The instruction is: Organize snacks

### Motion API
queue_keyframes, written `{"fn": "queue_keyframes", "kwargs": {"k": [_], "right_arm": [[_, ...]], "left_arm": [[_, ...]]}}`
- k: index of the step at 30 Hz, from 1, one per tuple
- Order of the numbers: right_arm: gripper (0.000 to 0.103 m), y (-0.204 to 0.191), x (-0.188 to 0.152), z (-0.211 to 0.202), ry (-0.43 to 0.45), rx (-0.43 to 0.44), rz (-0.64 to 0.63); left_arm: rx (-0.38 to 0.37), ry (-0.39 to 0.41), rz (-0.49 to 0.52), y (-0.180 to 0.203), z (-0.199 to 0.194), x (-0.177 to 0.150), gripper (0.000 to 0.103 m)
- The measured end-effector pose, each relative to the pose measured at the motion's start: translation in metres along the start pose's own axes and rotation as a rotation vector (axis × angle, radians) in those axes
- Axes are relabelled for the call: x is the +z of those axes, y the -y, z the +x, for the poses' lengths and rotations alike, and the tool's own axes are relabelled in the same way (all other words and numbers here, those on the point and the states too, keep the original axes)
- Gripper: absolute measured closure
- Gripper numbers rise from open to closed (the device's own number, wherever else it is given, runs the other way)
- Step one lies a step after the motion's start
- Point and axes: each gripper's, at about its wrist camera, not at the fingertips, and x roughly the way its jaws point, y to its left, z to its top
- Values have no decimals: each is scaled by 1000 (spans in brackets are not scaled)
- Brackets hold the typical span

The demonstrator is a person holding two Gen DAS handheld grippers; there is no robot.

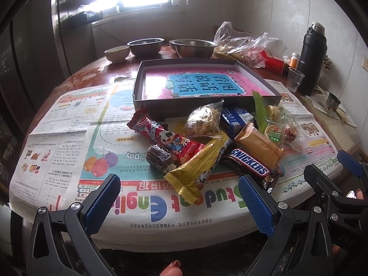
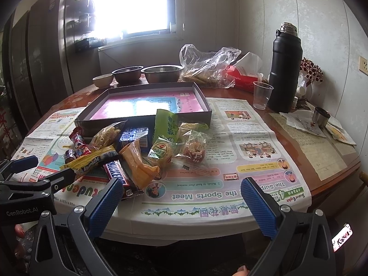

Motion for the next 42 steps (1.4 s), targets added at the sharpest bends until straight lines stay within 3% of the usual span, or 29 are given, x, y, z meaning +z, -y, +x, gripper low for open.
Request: {"fn": "queue_keyframes", "kwargs": {"k": [13,28,42], "right_arm": [[0,1,2,14,-28,6,10],[0,8,6,27,-46,11,39],[0,21,10,44,-69,2,75]], "left_arm": [[9,-25,-18,-9,12,2,1],[33,-52,-103,-51,30,16,1],[-30,-122,-125,-60,56,24,1]]}}
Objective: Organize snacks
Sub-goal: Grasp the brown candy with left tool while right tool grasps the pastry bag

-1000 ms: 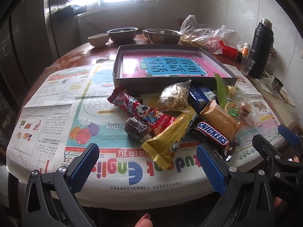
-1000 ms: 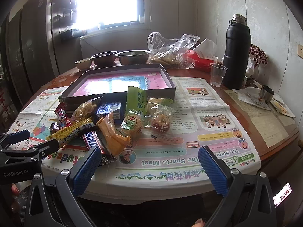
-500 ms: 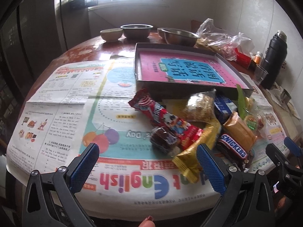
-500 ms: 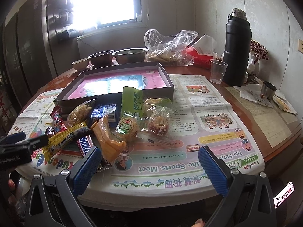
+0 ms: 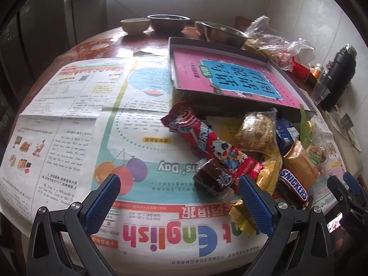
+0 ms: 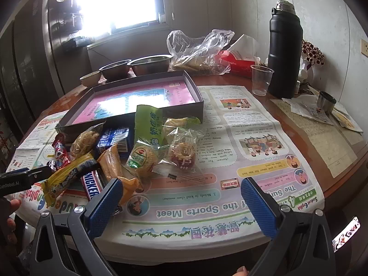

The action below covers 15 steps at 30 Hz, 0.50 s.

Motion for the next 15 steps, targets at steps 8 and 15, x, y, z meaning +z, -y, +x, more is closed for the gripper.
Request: {"fn": "queue_keyframes", "kwargs": {"k": [8,15], "right_arm": [[0,16,4,6,3,-25,41],[0,33,13,19,-16,-37,84]], "left_arm": [[-28,-18,36,4,8,2,14],[-51,-8,74,8,10,1,27]]}}
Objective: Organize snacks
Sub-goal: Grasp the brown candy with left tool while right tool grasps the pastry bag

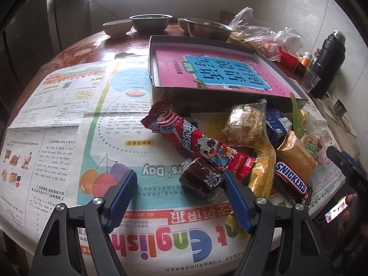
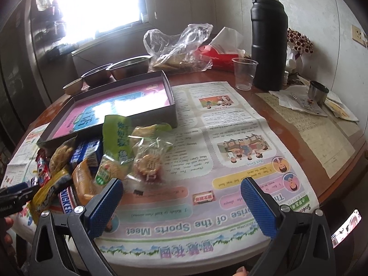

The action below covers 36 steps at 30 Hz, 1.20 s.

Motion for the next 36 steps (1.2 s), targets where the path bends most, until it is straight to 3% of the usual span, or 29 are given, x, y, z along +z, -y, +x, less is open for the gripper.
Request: {"fn": "queue_keyframes", "kwargs": {"k": [7,17,29,33,36], "right_arm": [[2,-8,15,14,-14,19,18],[30,0,11,30,-57,21,49],[58,-26,6,37,-29,11,-100],[58,-19,4,35,-21,21,-76],[59,-14,4,34,-19,20,-60]], "left_arm": [[-5,10,32,4,0,-1,40],[-14,14,40,1,-1,0,42],[-17,16,54,2,0,-1,42],[-21,22,78,7,-1,-2,62],[-25,23,87,7,-1,-2,64]]}}
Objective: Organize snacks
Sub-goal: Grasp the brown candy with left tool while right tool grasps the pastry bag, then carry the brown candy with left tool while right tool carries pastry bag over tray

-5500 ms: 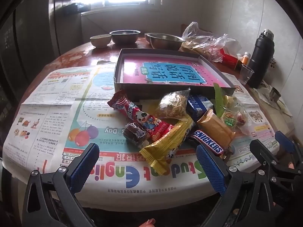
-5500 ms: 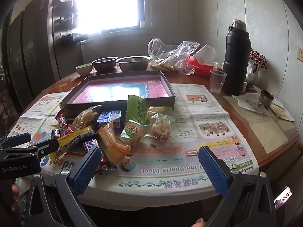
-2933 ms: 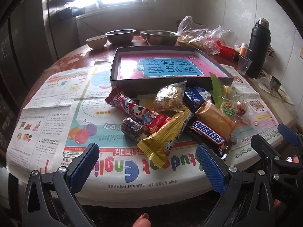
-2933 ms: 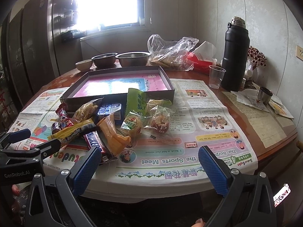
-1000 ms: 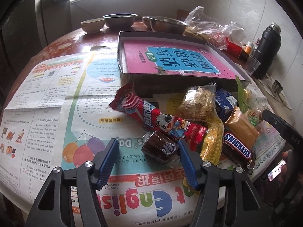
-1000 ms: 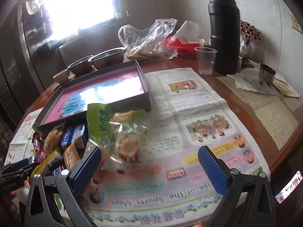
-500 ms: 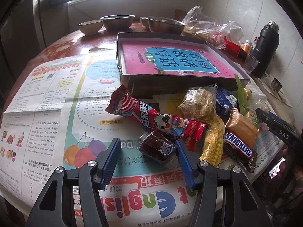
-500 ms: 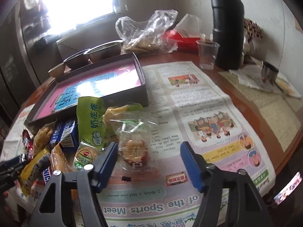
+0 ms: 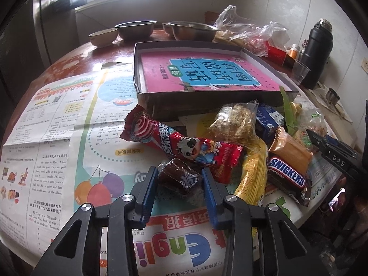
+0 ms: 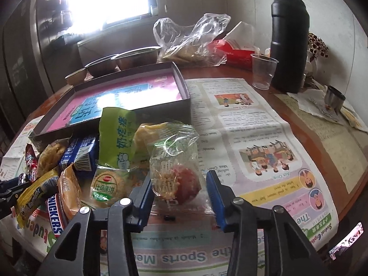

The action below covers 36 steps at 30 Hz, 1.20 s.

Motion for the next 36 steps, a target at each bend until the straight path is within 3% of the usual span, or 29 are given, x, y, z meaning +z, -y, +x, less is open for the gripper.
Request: {"fn": "queue_keyframes", "kwargs": {"k": [10,20,36], "right_arm": [[62,4,0,-5,3,17,13],[62,4,5,-14,28,29,23],[62,-7,42,-21,100,83,18]], "left_arm": [[-29,4,-25,-6,-6,1,64],[-18,68,-34,-10,-28,11,64],[-27,165,-69,-10,-39,57,64]]}}
